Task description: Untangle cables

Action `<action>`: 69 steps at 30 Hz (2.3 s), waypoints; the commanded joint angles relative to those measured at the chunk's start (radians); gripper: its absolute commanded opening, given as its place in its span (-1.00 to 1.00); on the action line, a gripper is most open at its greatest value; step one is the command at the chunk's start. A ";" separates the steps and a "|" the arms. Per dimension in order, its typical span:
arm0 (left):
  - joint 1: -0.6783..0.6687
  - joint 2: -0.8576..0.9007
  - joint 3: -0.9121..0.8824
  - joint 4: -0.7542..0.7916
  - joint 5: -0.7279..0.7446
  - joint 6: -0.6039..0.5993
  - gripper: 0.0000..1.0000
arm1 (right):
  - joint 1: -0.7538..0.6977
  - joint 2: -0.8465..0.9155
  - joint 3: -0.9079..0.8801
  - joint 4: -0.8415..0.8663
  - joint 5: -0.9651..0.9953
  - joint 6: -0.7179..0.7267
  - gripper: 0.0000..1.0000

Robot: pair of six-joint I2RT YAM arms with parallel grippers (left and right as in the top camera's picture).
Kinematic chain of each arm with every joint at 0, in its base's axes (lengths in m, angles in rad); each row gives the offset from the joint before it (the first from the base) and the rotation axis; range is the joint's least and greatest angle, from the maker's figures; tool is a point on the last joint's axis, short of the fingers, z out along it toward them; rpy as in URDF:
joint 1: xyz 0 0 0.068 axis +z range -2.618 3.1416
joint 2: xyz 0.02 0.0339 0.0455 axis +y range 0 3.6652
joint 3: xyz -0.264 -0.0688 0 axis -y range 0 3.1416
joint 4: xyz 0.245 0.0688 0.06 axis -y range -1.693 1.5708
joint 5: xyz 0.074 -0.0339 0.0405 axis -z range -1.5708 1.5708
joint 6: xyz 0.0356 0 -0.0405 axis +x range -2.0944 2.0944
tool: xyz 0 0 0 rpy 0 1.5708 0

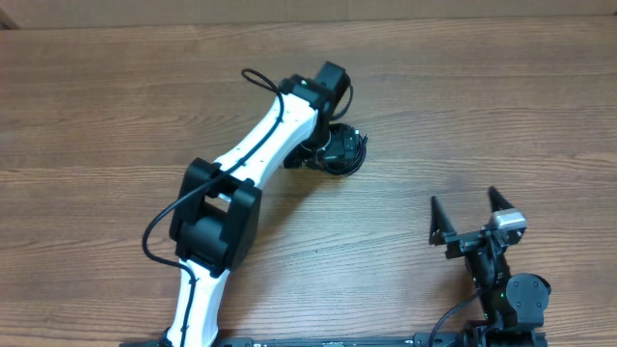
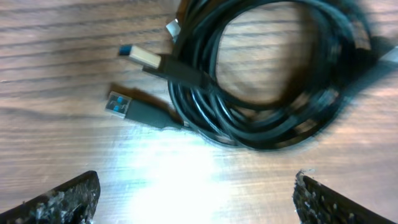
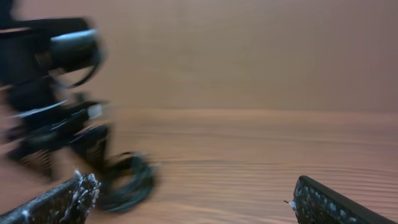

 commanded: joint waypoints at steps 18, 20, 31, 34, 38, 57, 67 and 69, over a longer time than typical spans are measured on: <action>0.201 -0.286 0.084 -0.194 -0.052 0.005 0.99 | -0.050 0.177 0.620 -0.192 -0.368 0.195 1.00; 0.229 -0.285 0.084 -0.195 -0.051 -0.016 0.99 | -0.057 0.309 0.805 -0.442 -0.317 0.108 1.00; 0.307 -0.285 0.084 -0.195 -0.056 -0.034 0.99 | -0.055 0.994 1.362 -1.060 -0.579 0.176 1.00; 0.307 -0.285 0.084 -0.195 -0.055 -0.034 0.99 | -0.037 1.138 1.361 -1.036 -0.666 0.198 0.80; 0.307 -0.285 0.084 -0.195 -0.055 -0.034 0.99 | 0.056 1.328 1.361 -1.042 -0.523 0.212 0.46; 0.307 -0.285 0.084 -0.195 -0.055 -0.034 0.99 | 0.322 1.884 1.361 -0.715 -0.047 0.775 0.03; 0.307 -0.285 0.084 -0.195 -0.055 -0.034 0.99 | 0.414 1.958 1.356 -0.681 0.109 0.877 -0.14; 0.307 -0.285 0.084 -0.195 -0.055 -0.034 0.99 | 0.418 1.969 1.356 -0.671 0.109 0.877 -0.18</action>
